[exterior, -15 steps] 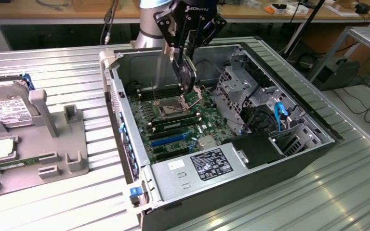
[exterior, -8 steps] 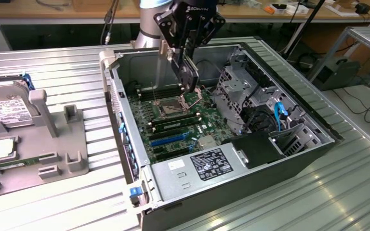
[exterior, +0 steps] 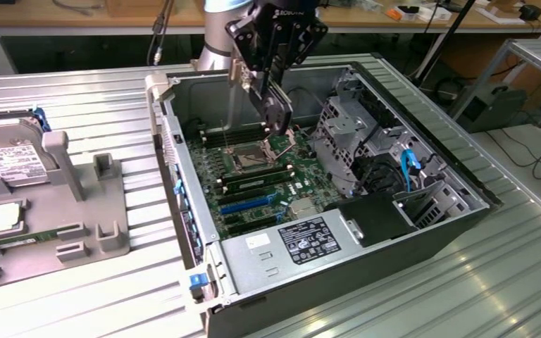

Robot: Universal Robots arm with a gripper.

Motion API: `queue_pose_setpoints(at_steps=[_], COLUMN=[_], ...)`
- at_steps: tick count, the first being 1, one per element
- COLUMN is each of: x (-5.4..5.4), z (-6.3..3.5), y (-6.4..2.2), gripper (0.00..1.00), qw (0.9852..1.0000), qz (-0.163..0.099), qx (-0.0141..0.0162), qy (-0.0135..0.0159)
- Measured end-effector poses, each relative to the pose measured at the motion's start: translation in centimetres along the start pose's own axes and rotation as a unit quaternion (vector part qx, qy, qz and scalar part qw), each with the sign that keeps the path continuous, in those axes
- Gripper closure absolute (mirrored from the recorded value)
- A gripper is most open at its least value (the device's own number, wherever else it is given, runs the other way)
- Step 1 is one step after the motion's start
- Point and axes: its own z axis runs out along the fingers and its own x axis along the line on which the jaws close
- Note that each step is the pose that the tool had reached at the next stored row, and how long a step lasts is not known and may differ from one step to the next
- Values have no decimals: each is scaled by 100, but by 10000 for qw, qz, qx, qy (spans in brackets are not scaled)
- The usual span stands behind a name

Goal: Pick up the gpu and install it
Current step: 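Insert the gpu into the slot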

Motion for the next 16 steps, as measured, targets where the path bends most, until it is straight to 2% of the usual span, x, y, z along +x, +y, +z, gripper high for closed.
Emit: queue_pose_setpoints(at_steps=[7,10,14,16], x=[0,0,0,0], z=[0,0,0,0], y=[0,0,0,0], gripper=[73,73,73,73], qw=[9994,9983,9973,9960], qz=[-344,-579,-737,-890], qx=[-3,-5,-7,-8], qy=[14,24,30,36])
